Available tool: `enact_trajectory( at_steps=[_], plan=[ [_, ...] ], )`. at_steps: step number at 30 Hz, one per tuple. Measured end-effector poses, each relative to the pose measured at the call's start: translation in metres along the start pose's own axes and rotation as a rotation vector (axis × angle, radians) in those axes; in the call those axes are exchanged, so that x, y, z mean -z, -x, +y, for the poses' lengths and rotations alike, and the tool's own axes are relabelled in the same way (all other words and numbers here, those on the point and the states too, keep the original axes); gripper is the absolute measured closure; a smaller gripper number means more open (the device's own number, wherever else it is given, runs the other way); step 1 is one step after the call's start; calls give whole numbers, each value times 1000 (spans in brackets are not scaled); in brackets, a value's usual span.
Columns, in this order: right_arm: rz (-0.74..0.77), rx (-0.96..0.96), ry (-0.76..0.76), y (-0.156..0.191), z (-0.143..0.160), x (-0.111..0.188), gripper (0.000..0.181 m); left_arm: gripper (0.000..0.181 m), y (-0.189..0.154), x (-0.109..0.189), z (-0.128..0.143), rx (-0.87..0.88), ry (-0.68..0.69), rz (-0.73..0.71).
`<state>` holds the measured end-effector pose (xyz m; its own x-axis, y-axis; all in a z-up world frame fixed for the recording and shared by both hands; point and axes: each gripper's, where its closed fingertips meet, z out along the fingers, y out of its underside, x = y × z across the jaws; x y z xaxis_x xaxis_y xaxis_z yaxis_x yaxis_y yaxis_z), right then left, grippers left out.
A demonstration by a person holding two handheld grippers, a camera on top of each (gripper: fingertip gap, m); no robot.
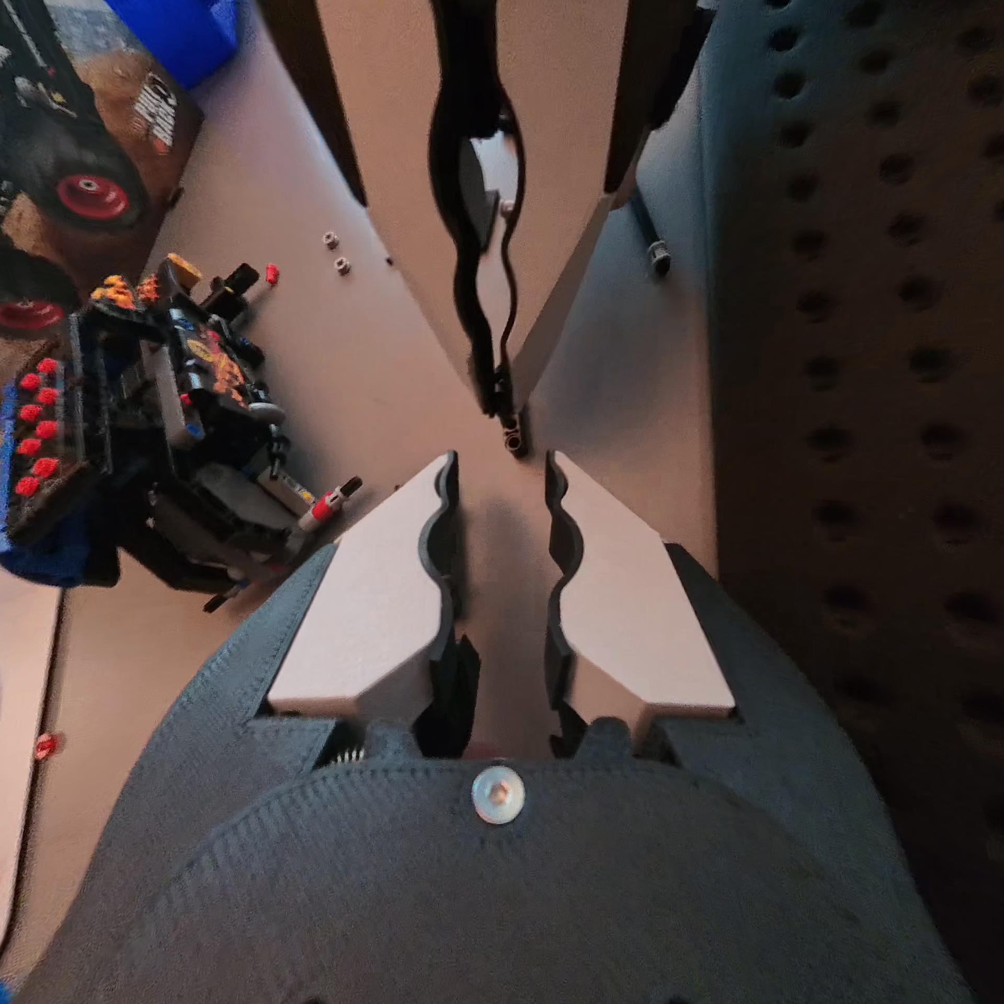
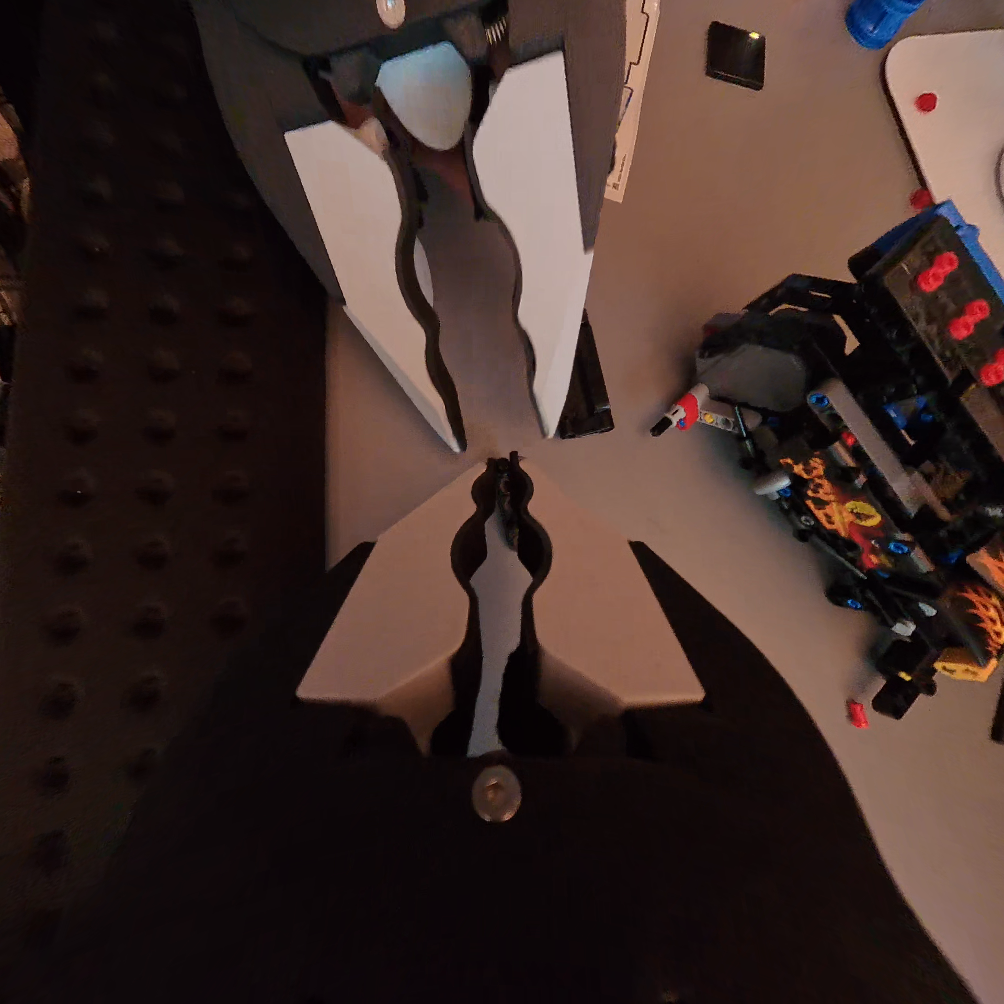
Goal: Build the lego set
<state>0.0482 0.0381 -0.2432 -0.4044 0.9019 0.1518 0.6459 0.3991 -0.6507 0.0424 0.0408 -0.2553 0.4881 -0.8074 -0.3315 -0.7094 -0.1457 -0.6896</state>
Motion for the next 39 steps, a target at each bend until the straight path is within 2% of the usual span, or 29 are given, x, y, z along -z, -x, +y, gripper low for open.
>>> enact_trajectory(
  at_steps=[3, 8, 11, 30, 39],
  plan=[
    [-4, 33, 47, -2, 5, -4, 180, 163, -5, -9, 5, 29, 35, 40],
    [-19, 54, 64, 0, 7, -8, 180, 170, -9, -13, 3, 141, 23, 108],
    [-29, 58, 58, 1, 6, -9, 180, 174, -10, -14, 3, 144, 16, 120],
    [-56, 181, 152, 6, 9, -8, 180, 175, -9, -17, 2, 120, 10, 110],
    [-137, 64, 71, 6, 14, -8, 179, 176, -9, -17, 2, 117, 10, 110]
  ],
)
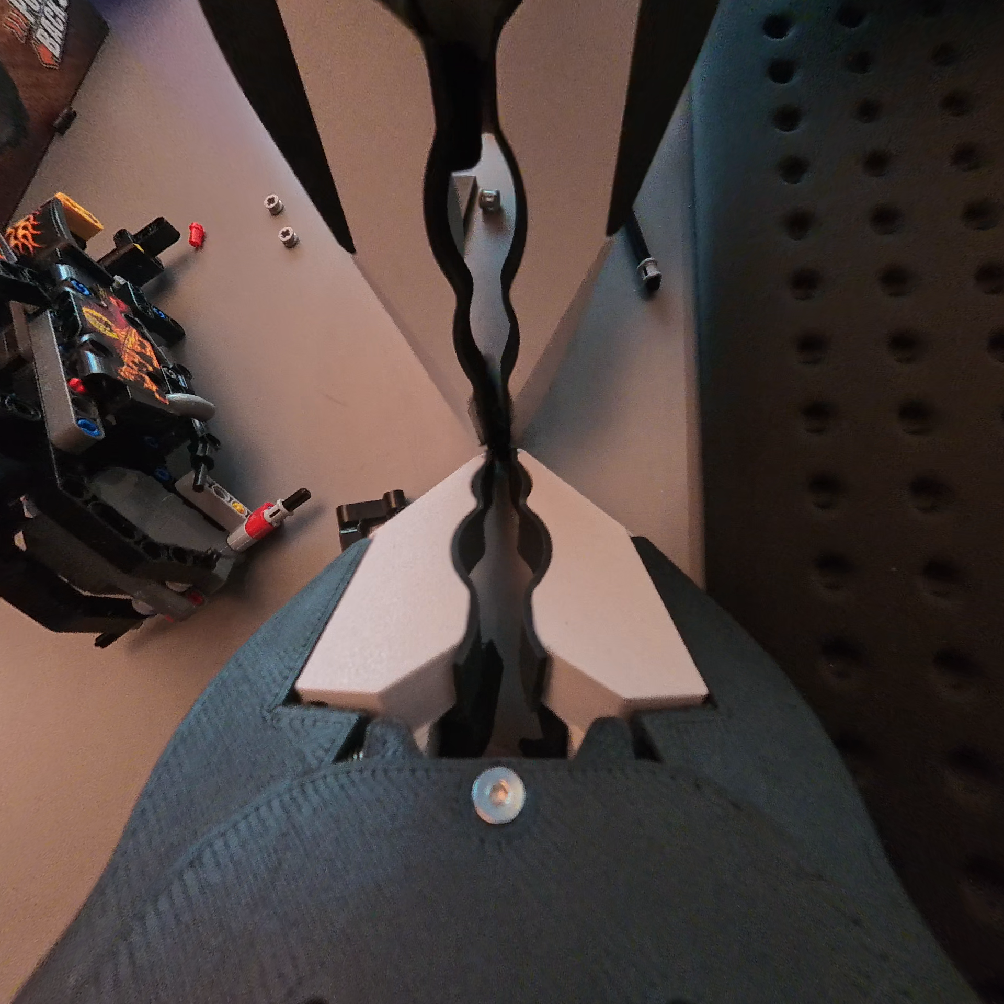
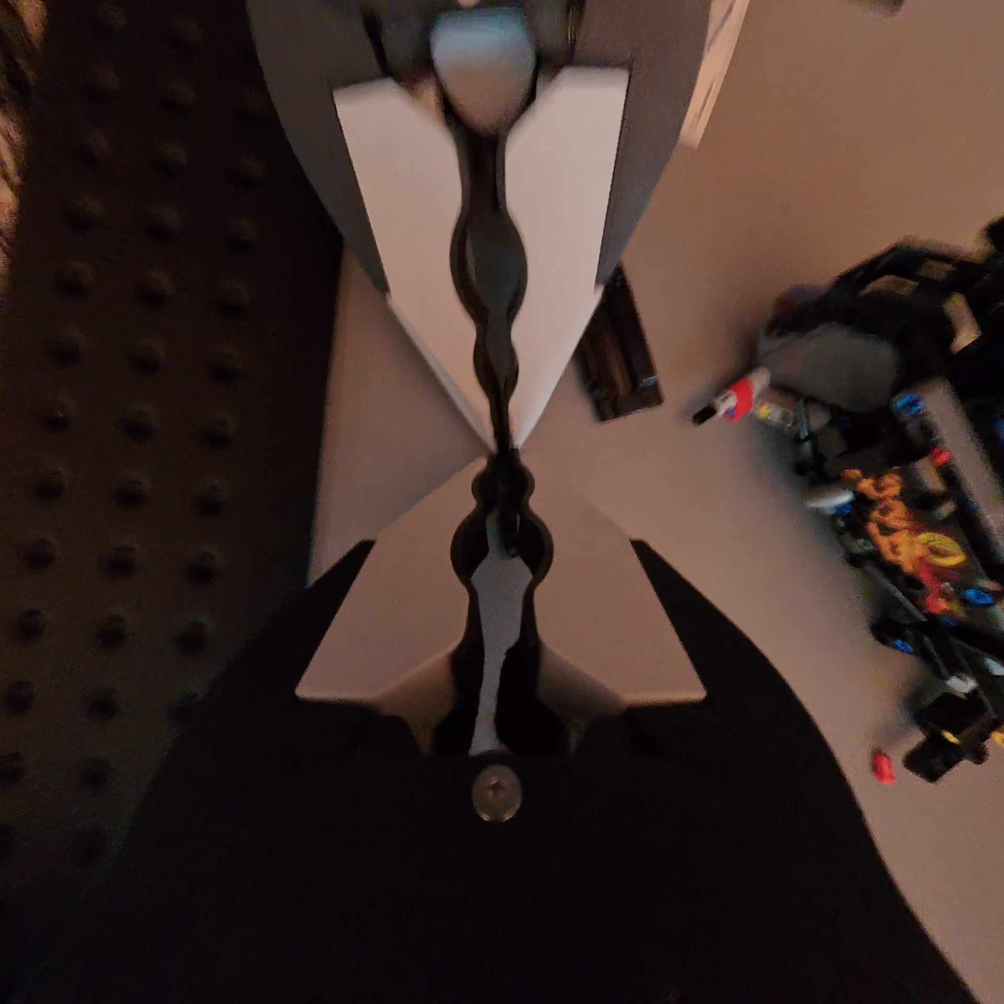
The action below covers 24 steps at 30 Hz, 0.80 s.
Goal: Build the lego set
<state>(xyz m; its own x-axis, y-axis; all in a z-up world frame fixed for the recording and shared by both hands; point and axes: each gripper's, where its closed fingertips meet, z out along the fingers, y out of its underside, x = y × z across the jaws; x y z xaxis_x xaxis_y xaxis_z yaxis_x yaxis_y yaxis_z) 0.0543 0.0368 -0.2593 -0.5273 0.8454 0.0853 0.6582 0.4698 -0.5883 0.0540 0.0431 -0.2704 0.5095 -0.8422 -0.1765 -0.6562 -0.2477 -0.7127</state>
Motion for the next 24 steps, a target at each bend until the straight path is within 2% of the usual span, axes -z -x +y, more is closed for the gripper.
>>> enact_trajectory(
  at_steps=[4, 8, 11, 12, 14, 20, 24],
  plan=[
    [-21, -35, -36, 1, 1, -1, 180, 181, 0, 0, 0, -4, 0, -4],
    [-84, -109, -14, 0, 1, -2, 180, 181, 0, 0, 0, -3, 0, -5],
    [-75, -91, 20, -2, 0, -2, 178, 178, 2, 1, 1, 6, 0, -11],
    [-64, -96, 13, -2, 0, -1, 174, 173, 2, 2, 1, 11, -3, -9],
    [-45, -141, -54, -5, -6, 6, 150, 163, 2, 2, 0, 21, -10, -7],
    [46, -227, -85, -4, 10, 27, 161, 154, 1, -3, -8, -25, -7, -30],
    [34, -289, -72, 5, 19, 24, 160, 168, 0, -10, -12, -47, 1, -32]
  ],
)
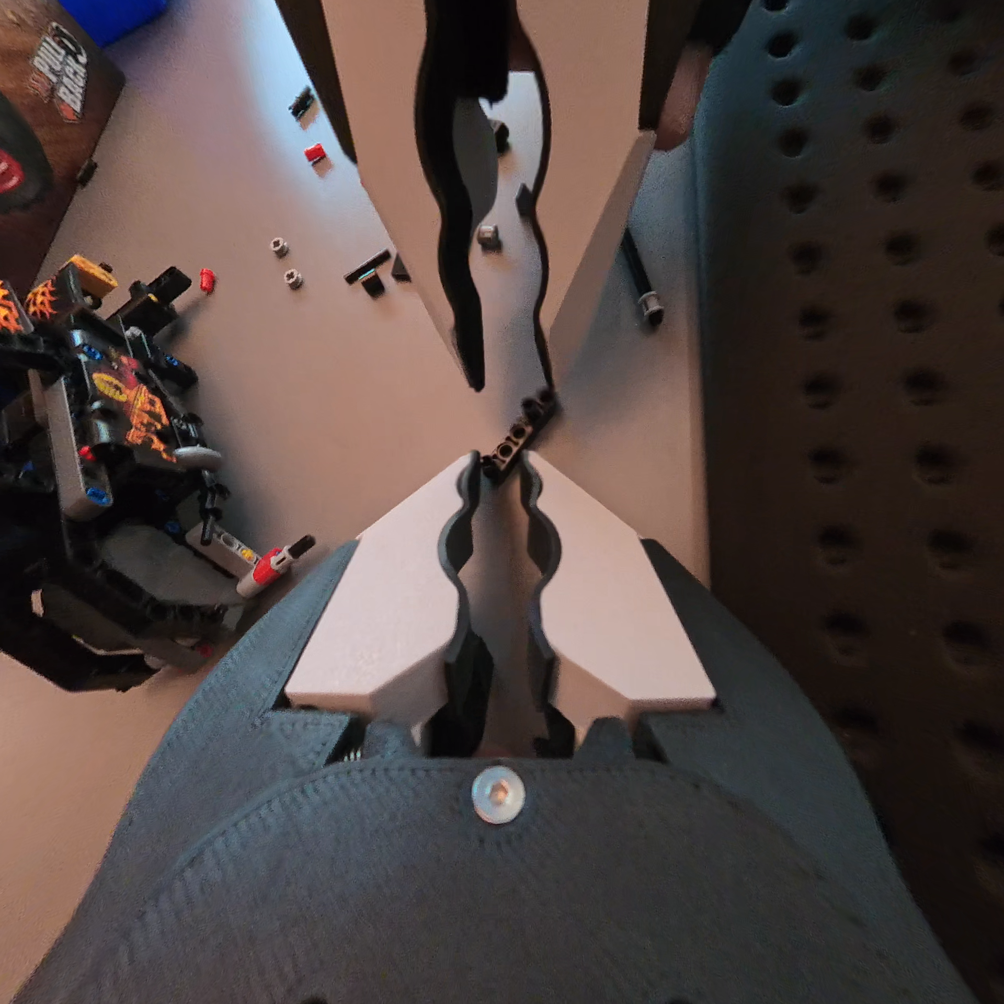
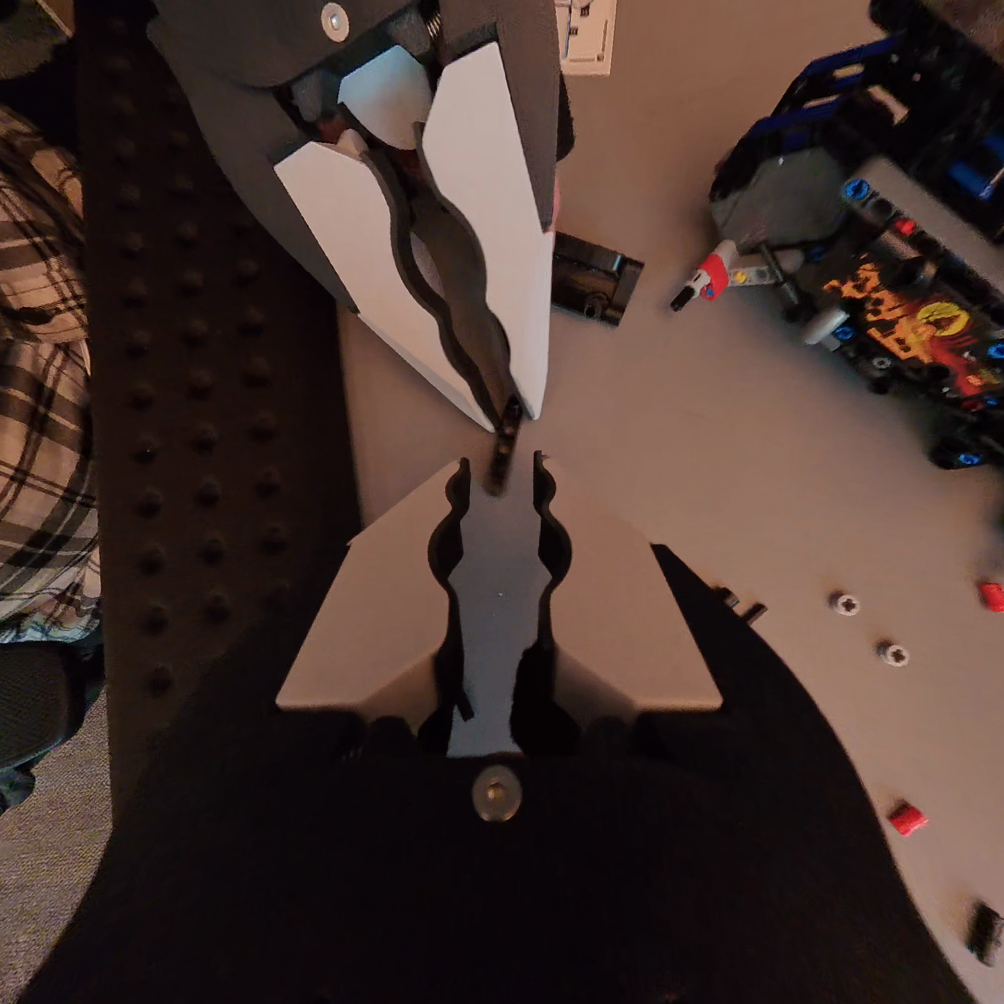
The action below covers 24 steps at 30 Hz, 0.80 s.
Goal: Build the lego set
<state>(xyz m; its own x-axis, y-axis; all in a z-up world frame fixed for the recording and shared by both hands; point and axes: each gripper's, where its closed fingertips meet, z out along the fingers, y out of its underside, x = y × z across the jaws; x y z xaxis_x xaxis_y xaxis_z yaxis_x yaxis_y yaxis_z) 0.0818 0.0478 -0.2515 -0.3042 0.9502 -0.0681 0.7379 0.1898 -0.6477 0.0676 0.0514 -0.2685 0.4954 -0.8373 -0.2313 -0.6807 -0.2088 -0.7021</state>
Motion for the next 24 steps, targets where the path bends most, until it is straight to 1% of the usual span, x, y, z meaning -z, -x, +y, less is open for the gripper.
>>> enact_trajectory(
  at_steps=[1, 3, 5, 7, 10, 11, 12, 13, 14, 15, 17, 20, 24],
  plan=[
    [2, -7, 5, 1, 1, -2, 160, 172, 0, -1, -1, -12, 4, -6],
    [11, -13, -22, 2, -3, -2, 158, 173, -1, -1, -1, -10, 13, -11],
    [71, 42, -79, 1, -13, 2, 153, 174, 0, 2, -1, 60, -2, 12],
    [205, 188, -125, 1, -27, 8, 153, 174, 6, 10, -8, 184, -74, 40],
    [451, 444, -5, -6, -31, 6, 150, 175, 11, 26, -27, 404, -221, 151],
    [520, 523, 35, -8, -32, 6, 152, 175, 12, 30, -30, 464, -254, 182],
    [575, 578, 61, -10, -35, 5, 158, 175, 13, 33, -33, 509, -279, 207],
    [628, 618, 72, -13, -38, 5, 168, 175, 12, 36, -35, 542, -301, 234],
    [675, 652, 80, -16, -41, 7, 172, 175, 13, 39, -37, 568, -317, 251],
    [708, 685, 84, -18, -43, 7, 173, 175, 14, 40, -37, 589, -327, 254],
    [728, 705, 86, -17, -46, 8, 175, 175, 15, 44, -38, 629, -349, 279],
    [680, 629, 56, -17, -48, 8, 176, 174, 16, 46, -39, 617, -359, 255],
    [533, 459, -85, -8, -58, 10, 175, 173, 14, 58, -42, 560, -383, 228]
  ],
)
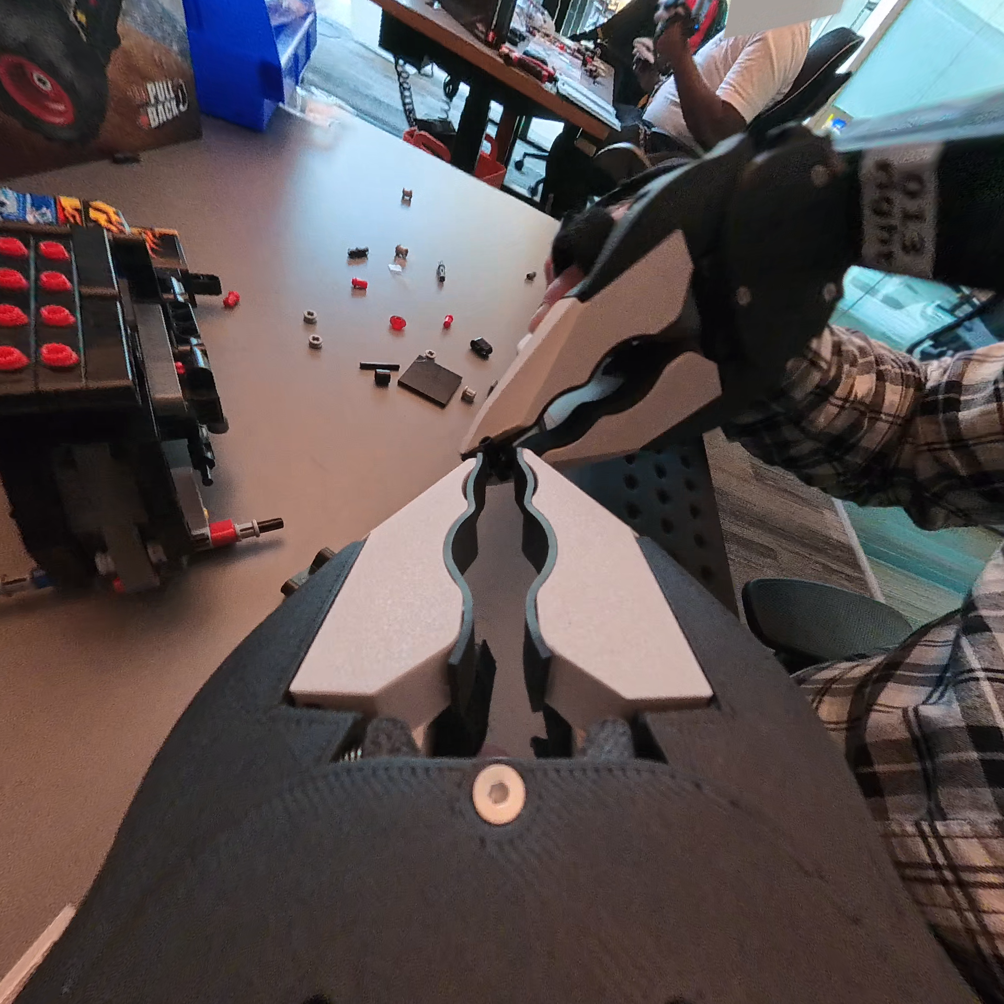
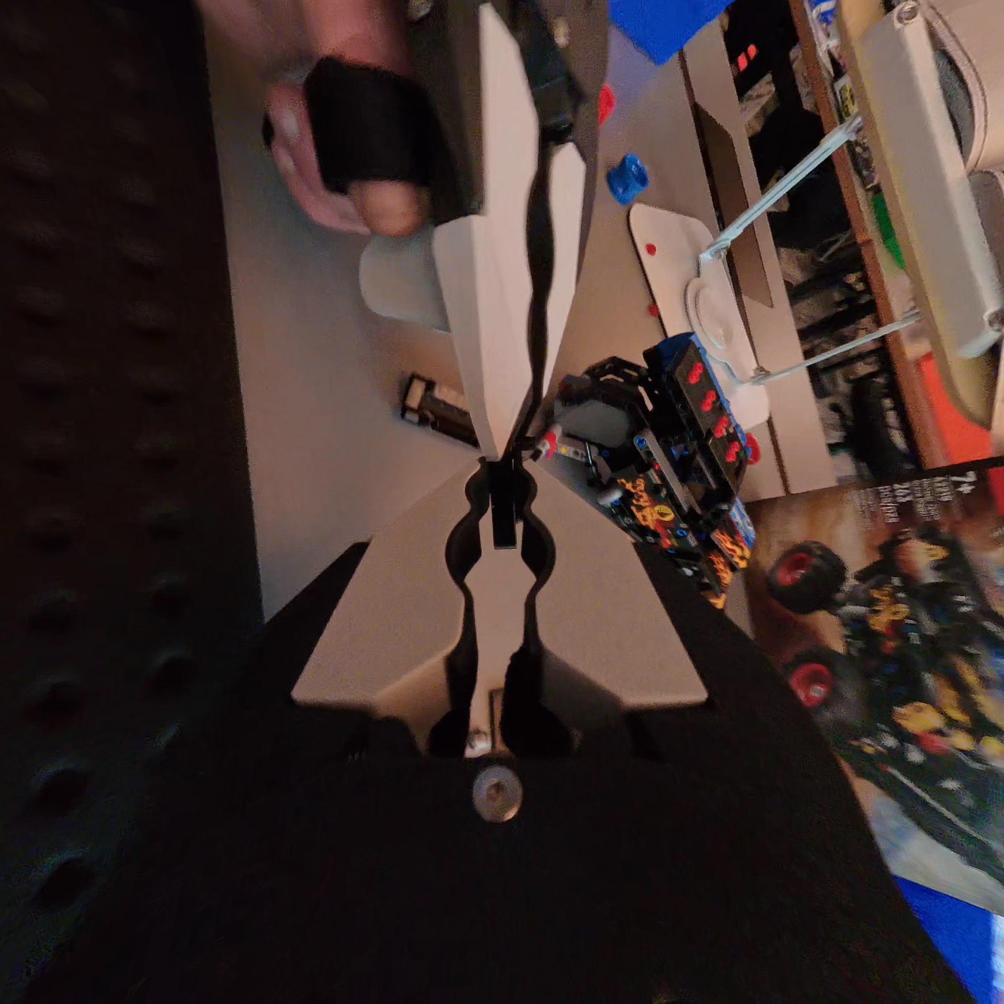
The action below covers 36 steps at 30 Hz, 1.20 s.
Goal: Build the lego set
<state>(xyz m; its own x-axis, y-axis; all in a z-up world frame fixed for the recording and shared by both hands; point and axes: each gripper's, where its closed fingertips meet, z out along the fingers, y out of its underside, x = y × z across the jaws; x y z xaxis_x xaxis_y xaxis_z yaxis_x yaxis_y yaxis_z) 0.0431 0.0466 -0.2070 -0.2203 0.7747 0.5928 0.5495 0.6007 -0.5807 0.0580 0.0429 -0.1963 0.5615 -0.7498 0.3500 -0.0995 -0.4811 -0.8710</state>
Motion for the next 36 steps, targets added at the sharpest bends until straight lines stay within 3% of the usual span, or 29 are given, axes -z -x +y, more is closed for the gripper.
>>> enact_trajectory(
  at_steps=[1, 3, 5, 8, 14, 16, 20, 28, 36],
  plan=[
    [-17, -54, -31, -1, -4, 1, 176, 173, -2, 4, -3, -28, -11, -8],
    [-28, -137, -17, -5, 0, 0, 176, 146, 2, 13, -3, -138, 12, -82],
    [-31, -180, -37, -9, 2, -1, 176, 141, 11, 25, 1, -235, 44, -178],
    [-6, -264, -80, -17, 9, -2, 176, 128, 42, 44, 20, -265, 163, -369],
    [-31, -293, -48, -10, 23, -13, 176, 121, 64, 39, 59, -197, 355, -470],
    [-41, -306, -34, -8, 26, -15, 176, 123, 62, 31, 66, -197, 391, -464],
    [-83, -316, -28, 0, 28, -19, 176, 152, 60, 19, 63, -244, 398, -452],
    [-147, -328, 26, 12, 35, -28, 176, 164, 47, -1, 61, -407, 427, -427],
    [-159, -293, -38, 15, 20, -22, 176, 171, 58, 20, 56, -706, 512, -572]
  ],
)
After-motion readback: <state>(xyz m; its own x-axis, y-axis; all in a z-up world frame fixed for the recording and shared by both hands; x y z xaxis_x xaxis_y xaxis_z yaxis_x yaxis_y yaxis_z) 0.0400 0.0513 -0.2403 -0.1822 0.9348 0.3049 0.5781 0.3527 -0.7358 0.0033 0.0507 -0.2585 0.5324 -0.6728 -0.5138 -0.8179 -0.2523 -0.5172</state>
